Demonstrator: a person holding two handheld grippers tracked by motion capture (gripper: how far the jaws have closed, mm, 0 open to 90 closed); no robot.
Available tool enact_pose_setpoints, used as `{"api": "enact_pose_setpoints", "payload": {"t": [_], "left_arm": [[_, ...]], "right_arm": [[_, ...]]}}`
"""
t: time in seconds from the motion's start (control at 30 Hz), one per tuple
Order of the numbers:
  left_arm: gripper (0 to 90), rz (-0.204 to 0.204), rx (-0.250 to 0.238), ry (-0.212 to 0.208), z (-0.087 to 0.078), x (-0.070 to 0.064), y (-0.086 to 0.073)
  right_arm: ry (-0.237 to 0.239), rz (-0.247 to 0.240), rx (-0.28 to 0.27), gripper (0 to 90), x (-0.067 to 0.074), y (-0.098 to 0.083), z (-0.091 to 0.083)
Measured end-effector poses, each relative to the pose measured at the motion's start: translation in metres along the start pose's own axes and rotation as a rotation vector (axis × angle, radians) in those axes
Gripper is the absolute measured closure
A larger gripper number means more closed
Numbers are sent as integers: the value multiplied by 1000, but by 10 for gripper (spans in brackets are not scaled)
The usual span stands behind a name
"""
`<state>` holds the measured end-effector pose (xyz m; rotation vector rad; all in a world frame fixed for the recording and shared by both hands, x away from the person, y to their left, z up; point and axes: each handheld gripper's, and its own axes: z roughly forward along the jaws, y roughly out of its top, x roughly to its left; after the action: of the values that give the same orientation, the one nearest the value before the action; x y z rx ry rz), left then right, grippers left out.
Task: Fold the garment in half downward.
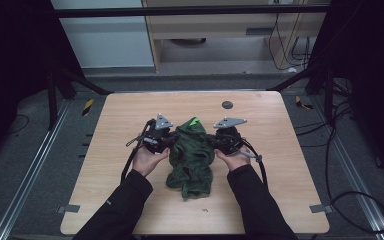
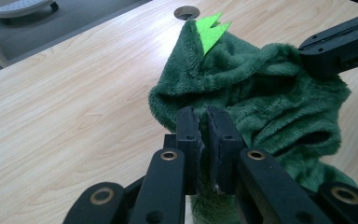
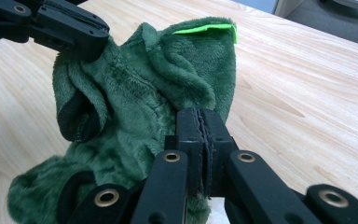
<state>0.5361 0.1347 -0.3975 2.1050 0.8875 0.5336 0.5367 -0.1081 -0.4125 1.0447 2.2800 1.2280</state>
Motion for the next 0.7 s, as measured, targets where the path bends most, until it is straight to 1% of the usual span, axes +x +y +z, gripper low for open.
{"api": "enact_pose_setpoints", "payload": {"t": [0.03, 0.1, 0.2, 0.23, 0.3, 0.37, 0.57, 0.7], "left_arm": [[839, 5, 2, -5, -2, -2, -2], [839, 8, 5, -6, -3, -3, -4], [839, 22, 11, -9, -6, -7, -8], [839, 25, 13, -9, -7, -8, -10], [839, 29, 15, -16, -9, -10, -14], [839, 29, 22, -25, -12, -13, -20], [839, 41, 24, -32, -19, -18, -30], [839, 37, 12, -45, -25, -22, -33]], "right_arm": [[5, -10, 4, 881, 3, -2, -1], [6, -10, 6, 882, 4, -3, -2], [18, -26, 13, 882, 10, -9, -3], [18, -26, 13, 882, 10, -9, -3], [21, -34, 17, 882, 13, -11, -4], [29, -32, 20, 882, 16, -16, -5], [47, -36, 18, 882, 21, -22, -9], [62, -43, 9, 882, 27, -25, -15]]}}
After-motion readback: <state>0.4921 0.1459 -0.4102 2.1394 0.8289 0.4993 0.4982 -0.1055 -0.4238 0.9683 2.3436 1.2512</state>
